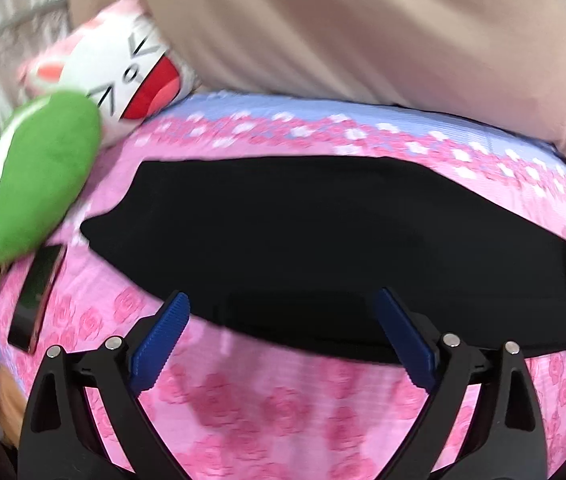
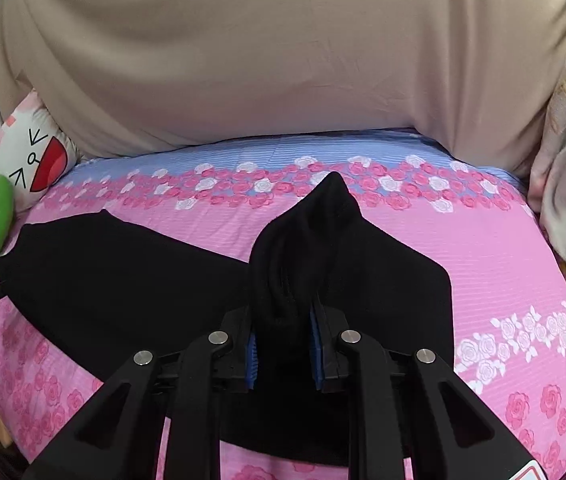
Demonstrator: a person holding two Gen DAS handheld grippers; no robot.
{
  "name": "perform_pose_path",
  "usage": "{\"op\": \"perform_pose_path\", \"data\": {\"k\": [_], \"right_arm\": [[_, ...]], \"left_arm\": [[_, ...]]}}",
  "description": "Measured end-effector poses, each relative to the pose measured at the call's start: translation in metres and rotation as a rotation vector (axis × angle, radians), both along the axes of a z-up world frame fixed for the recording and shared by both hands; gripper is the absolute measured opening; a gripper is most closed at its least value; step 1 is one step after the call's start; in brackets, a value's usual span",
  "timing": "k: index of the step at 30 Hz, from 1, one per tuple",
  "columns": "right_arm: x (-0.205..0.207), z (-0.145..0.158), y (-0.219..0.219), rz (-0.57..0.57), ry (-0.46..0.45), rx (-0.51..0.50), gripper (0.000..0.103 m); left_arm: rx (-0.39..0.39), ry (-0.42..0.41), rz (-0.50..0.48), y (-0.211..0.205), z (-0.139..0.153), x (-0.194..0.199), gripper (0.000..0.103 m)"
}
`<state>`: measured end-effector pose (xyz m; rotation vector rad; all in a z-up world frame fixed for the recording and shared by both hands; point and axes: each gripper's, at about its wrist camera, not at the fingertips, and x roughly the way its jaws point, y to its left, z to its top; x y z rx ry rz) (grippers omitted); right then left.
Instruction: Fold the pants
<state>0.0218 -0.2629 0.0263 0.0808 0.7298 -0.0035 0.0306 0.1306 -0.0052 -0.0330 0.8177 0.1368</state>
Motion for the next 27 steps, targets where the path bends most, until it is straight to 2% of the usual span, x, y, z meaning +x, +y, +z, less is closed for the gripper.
{"op": "perform_pose_path", "data": {"k": [2,3,5,8,10,11,12,14,15,16,18,21,23,24,25,27], "right_arm": [[-0.001,0.003,-0.011,-0.041,-0.005,-0.017,0.018],[-0.005,0.005,-0.026,-0.082,-0.009,-0.021,0.018],[-0.022,0.011,-0.065,-0.187,-0.015,-0.024,0.018],[-0.052,0.006,-0.132,-0.349,-0.007,-0.011,0.019],[-0.07,-0.007,-0.167,-0.444,0.037,-0.026,0.027],[-0.077,-0.019,-0.182,-0.468,0.083,-0.023,0.029],[-0.082,-0.027,-0.19,-0.491,0.107,-0.026,0.036],[-0.097,-0.031,-0.19,-0.513,0.105,-0.03,0.037],[-0.105,-0.026,-0.179,-0.471,0.067,-0.039,0.04],[-0.108,-0.019,-0.164,-0.421,0.033,-0.06,0.049],[-0.109,-0.005,-0.109,-0.217,-0.028,-0.097,0.055],[-0.096,-0.006,-0.008,0.125,-0.044,-0.119,0.055],[-0.08,-0.019,0.055,0.312,-0.017,-0.091,0.049],[-0.074,-0.024,0.078,0.38,0.003,-0.082,0.037],[-0.063,-0.033,0.111,0.465,0.025,-0.092,0.029],[-0.046,-0.046,0.147,0.541,0.053,-0.114,0.029]], "left_arm": [[-0.091,0.035,0.005,0.02,-0.004,0.0,0.092],[-0.158,0.052,-0.016,0.026,-0.006,-0.001,0.092],[-0.234,0.054,-0.069,0.026,-0.004,-0.005,0.092],[-0.241,0.049,-0.119,0.004,-0.002,-0.005,0.092],[-0.23,0.054,-0.144,-0.012,-0.004,-0.002,0.092],[-0.196,0.062,-0.143,-0.022,-0.007,0.001,0.092],[-0.158,0.064,-0.135,-0.03,-0.008,0.004,0.092],[-0.092,0.058,-0.099,-0.038,-0.009,0.011,0.092],[-0.101,0.066,-0.093,-0.037,-0.009,0.013,0.092],[-0.145,0.08,-0.1,-0.035,-0.009,0.016,0.093],[-0.173,0.104,-0.109,-0.032,-0.01,0.02,0.094],[-0.115,0.104,-0.054,-0.026,-0.013,0.021,0.094],[-0.115,0.098,-0.019,-0.016,-0.012,0.019,0.094],[-0.129,0.097,-0.011,-0.011,-0.011,0.017,0.094],[-0.136,0.092,-0.008,-0.007,-0.01,0.015,0.094],[-0.122,0.078,0.001,0.0,-0.006,0.011,0.094]]}}
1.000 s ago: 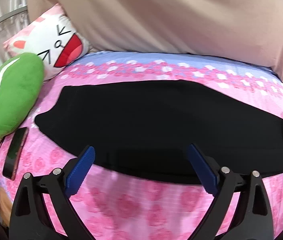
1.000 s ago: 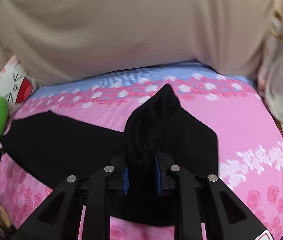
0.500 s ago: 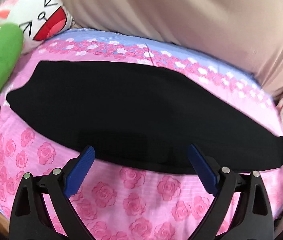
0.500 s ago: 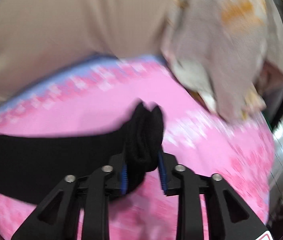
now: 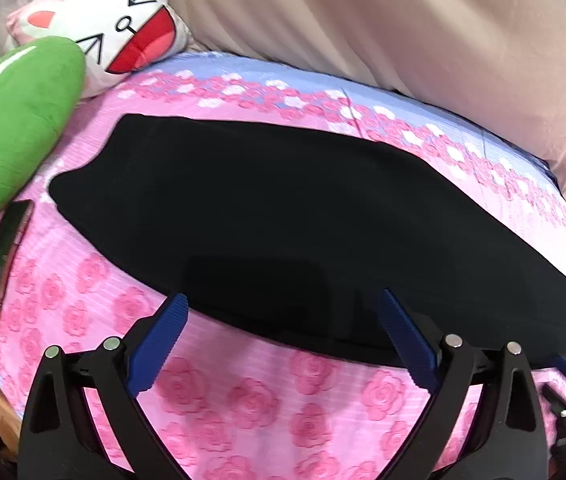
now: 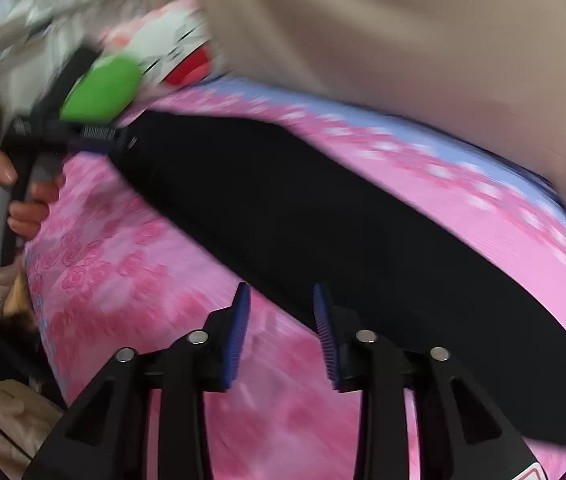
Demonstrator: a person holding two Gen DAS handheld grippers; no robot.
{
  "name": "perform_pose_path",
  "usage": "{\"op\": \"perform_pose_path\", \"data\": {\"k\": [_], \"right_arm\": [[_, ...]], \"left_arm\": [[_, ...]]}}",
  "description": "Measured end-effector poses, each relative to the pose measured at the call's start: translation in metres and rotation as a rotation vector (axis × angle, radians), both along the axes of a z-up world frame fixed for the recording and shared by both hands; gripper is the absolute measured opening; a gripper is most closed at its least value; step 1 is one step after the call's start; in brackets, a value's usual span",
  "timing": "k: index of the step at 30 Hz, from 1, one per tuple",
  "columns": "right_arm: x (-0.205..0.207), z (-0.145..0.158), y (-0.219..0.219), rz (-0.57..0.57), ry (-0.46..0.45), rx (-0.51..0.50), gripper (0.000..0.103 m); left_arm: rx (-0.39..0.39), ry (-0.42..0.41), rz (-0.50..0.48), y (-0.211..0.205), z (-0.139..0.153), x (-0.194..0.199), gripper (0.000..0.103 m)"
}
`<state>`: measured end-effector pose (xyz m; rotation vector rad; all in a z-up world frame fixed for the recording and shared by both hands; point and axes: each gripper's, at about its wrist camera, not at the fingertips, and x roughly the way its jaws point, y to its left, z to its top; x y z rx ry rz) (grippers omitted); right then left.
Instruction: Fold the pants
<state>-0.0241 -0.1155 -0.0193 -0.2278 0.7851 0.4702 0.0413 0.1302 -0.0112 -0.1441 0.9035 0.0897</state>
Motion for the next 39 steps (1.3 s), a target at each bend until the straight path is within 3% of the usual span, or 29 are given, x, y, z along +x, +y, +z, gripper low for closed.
{"op": "perform_pose_path", "data": {"k": [6,8,12,15,20,22,25,27,29,30,33,35,37,39], "right_arm": [[0.047,-0.034,0.052,0.064,0.05,-0.101,0.031],[0.052,-0.035,0.048,0.066,0.071,-0.06,0.003],[0.032,-0.017,0.036,0.137,0.125,0.028,0.004],[0.029,-0.039,0.03,0.128,0.189,0.018,0.004],[0.014,-0.01,0.013,0.134,0.117,0.098,0.006],[0.022,-0.006,-0.003,0.089,0.114,0.144,0.006],[0.037,-0.04,-0.03,-0.033,0.186,0.115,0.003],[0.029,-0.029,-0.049,-0.083,0.177,0.164,0.005],[0.006,-0.011,-0.084,-0.209,0.074,0.104,0.018],[-0.003,-0.005,-0.104,-0.262,0.049,0.113,0.03],[-0.035,0.007,-0.199,-0.541,-0.026,0.116,0.041],[-0.06,0.006,-0.278,-0.788,-0.042,0.122,0.047],[-0.079,0.002,-0.334,-0.926,-0.043,0.141,0.054],[-0.089,-0.004,-0.373,-0.983,-0.033,0.192,0.058]], "left_arm": [[0.025,-0.02,0.022,0.022,0.005,-0.008,0.094],[0.021,-0.019,0.034,0.03,0.005,-0.008,0.094],[0.006,-0.025,0.042,0.038,0.006,-0.008,0.095],[-0.003,-0.024,0.028,0.033,0.004,-0.003,0.095],[-0.003,0.0,-0.013,0.012,-0.006,0.007,0.095],[0.017,0.007,-0.024,0.004,-0.012,0.012,0.095],[0.07,0.06,-0.037,-0.011,-0.032,0.02,0.095],[0.095,0.088,-0.04,-0.016,-0.042,0.02,0.095],[0.105,0.075,-0.045,-0.019,-0.039,0.016,0.095],[0.103,0.069,-0.046,-0.02,-0.037,0.015,0.095],[0.111,0.035,-0.046,-0.03,-0.025,0.012,0.095],[0.141,-0.001,-0.041,-0.041,-0.016,0.01,0.095],[0.172,-0.04,-0.04,-0.056,-0.006,0.007,0.095],[0.176,-0.051,-0.056,-0.068,-0.001,0.005,0.095]]}}
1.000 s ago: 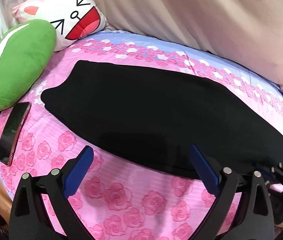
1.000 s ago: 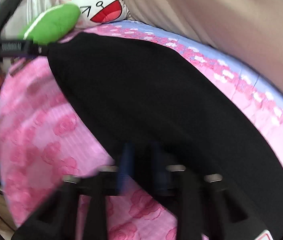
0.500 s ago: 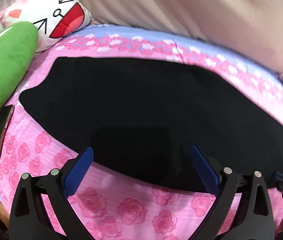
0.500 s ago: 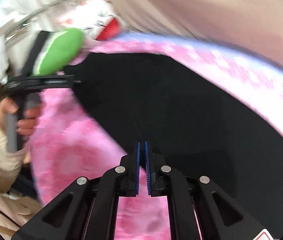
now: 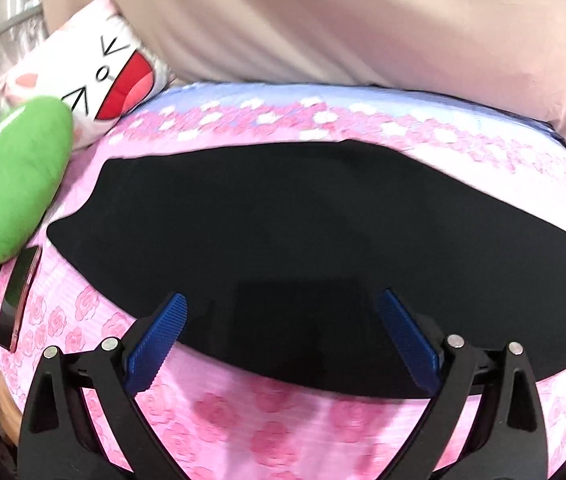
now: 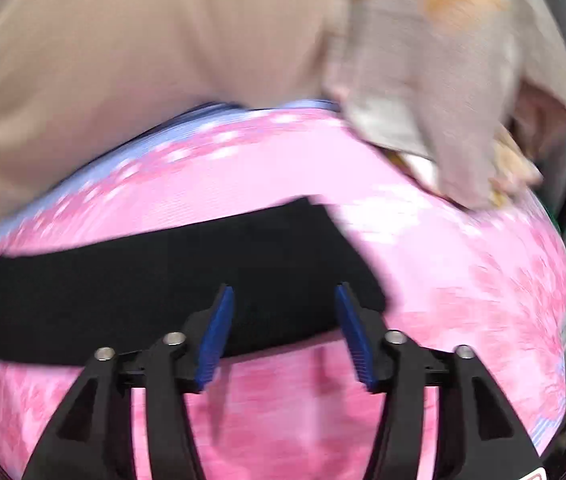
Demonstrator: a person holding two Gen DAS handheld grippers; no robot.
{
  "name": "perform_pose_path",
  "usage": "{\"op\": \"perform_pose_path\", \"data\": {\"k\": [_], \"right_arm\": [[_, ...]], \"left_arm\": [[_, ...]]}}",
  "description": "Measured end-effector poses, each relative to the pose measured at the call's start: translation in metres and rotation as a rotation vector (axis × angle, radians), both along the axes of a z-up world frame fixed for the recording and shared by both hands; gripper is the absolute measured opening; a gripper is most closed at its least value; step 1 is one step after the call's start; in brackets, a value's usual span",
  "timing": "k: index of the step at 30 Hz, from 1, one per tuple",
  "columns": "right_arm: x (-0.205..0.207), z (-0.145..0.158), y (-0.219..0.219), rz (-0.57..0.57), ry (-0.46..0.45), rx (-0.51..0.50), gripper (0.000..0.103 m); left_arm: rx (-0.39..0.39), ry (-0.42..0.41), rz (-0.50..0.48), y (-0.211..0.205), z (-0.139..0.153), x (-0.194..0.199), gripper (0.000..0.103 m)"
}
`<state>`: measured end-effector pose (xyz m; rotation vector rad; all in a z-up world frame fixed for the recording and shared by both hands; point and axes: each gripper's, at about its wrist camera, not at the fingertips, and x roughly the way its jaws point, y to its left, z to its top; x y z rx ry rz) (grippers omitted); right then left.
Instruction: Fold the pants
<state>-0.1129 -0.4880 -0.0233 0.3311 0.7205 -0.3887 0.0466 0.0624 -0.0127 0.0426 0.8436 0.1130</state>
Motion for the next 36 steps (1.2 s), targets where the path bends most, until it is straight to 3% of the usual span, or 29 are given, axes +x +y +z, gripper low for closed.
{"op": "perform_pose_path", "data": {"k": [2,5,8,9,10,11,12,15,18,20,22,26,27,28,29,33,35,36], "right_arm": [[0.0,-0.006,-0.024,0.0,0.001,0.029,0.058],[0.012,-0.013,-0.019,0.06,-0.001,0.048,0.056],[0.036,-0.026,-0.012,0.083,0.075,0.041,0.055],[0.041,-0.03,-0.014,0.091,0.095,0.042,0.048],[0.044,-0.032,-0.014,0.094,0.099,0.04,0.02],[0.045,-0.033,-0.013,0.1,0.1,0.045,0.013],[0.046,-0.033,-0.012,0.119,0.087,0.067,0.012],[0.044,-0.012,0.004,0.134,0.063,-0.057,0.011],[0.032,0.018,-0.005,0.115,-0.022,-0.106,0.011],[0.034,0.006,-0.016,0.107,0.017,-0.094,0.011],[0.048,-0.038,-0.024,0.131,0.156,-0.029,0.014],[0.032,-0.013,-0.021,0.09,0.093,-0.059,0.027],[0.029,-0.009,-0.022,0.082,0.087,-0.062,0.034],[0.026,-0.006,-0.024,0.074,0.083,-0.056,0.049],[0.024,-0.004,-0.026,0.065,0.078,-0.041,0.054],[0.033,-0.027,-0.031,0.091,0.135,0.084,0.057],[0.035,-0.033,-0.03,0.084,0.131,0.084,0.051],[0.038,-0.036,-0.029,0.085,0.128,0.105,0.024]], "left_arm": [[0.004,-0.002,-0.023,-0.015,0.003,-0.002,0.095],[0.036,0.001,-0.045,-0.036,0.004,-0.003,0.095],[0.052,0.006,-0.052,-0.048,0.003,-0.002,0.095],[0.05,0.007,-0.055,-0.051,0.004,-0.002,0.095],[0.049,0.008,-0.057,-0.054,0.004,-0.002,0.095],[0.049,0.007,-0.059,-0.051,0.004,0.0,0.095],[0.051,0.004,-0.059,-0.053,0.004,0.001,0.095],[0.063,0.002,-0.061,-0.059,0.007,0.005,0.095],[0.075,-0.01,-0.068,-0.066,0.01,0.004,0.095],[0.074,-0.012,-0.075,-0.069,0.011,0.005,0.095],[0.079,-0.007,-0.082,-0.071,0.008,0.006,0.095],[0.082,0.007,-0.082,-0.072,0.004,0.007,0.095],[0.077,0.006,-0.081,-0.071,0.003,0.007,0.095],[0.076,0.008,-0.082,-0.071,0.003,0.007,0.095],[0.075,0.007,-0.084,-0.071,0.002,0.007,0.095],[0.064,0.003,-0.084,-0.069,0.003,0.005,0.095],[0.06,0.002,-0.083,-0.065,0.003,0.003,0.095],[0.059,0.001,-0.081,-0.061,0.003,0.003,0.095]]}}
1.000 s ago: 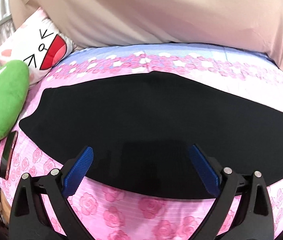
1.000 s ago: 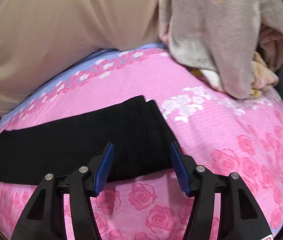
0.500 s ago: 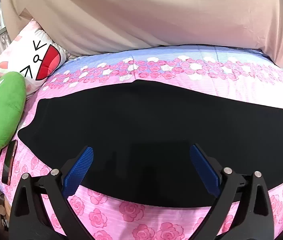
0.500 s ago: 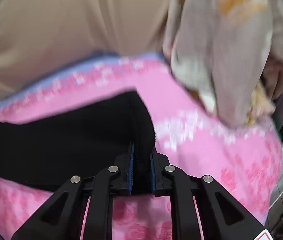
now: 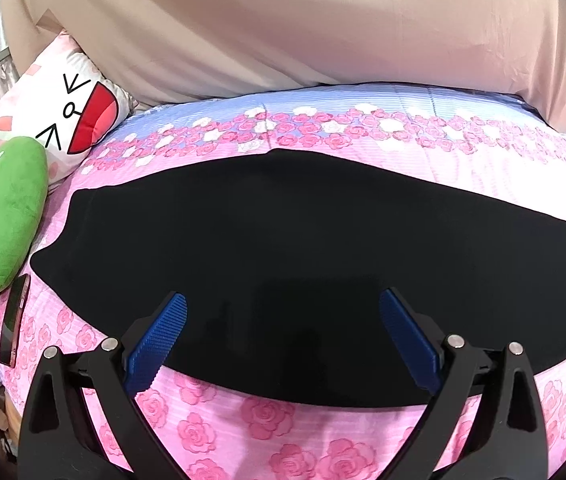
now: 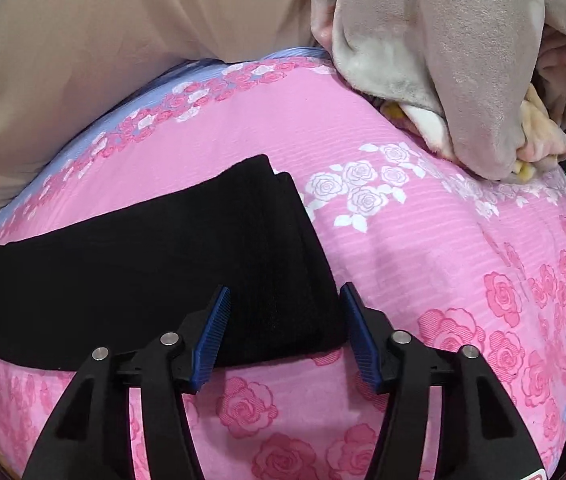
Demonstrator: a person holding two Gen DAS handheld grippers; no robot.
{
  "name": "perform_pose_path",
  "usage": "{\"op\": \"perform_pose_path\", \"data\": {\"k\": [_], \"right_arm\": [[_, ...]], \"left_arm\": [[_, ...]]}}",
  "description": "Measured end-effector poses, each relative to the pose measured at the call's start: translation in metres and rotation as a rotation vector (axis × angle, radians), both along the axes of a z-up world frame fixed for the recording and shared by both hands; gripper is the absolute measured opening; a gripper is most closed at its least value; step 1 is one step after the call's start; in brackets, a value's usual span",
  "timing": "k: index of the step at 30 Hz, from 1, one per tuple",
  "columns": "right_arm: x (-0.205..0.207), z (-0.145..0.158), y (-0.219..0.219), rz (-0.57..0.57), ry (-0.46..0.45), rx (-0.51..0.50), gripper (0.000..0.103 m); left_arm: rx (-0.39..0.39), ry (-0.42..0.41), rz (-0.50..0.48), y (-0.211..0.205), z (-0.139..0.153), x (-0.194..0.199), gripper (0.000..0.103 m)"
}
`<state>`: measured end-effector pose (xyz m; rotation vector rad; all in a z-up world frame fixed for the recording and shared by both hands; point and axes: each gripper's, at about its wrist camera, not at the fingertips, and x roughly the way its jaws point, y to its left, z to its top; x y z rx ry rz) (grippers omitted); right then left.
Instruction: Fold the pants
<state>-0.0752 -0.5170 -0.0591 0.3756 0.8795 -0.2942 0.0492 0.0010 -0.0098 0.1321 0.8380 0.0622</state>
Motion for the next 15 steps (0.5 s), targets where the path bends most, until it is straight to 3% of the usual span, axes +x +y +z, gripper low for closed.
{"op": "perform_pose_path", "data": {"k": [2,6,10,15], "right_arm": [[0.001,0.004,0.005,0.011,-0.042,0.084,0.018],[0.011,0.04,0.056,0.082,-0.111,0.009,0.018],[0.039,0.08,0.142,0.257,-0.192,-0.036,0.018],[0.089,0.09,0.253,0.486,-0.211,-0.029,0.019]], "left_arm": [[-0.01,-0.003,0.011,0.01,0.001,-0.001,0.095],[-0.029,-0.009,0.04,0.032,0.001,-0.003,0.095],[-0.047,-0.012,0.062,0.053,-0.001,-0.005,0.095],[-0.057,-0.02,0.074,0.076,-0.002,-0.008,0.095]]}}
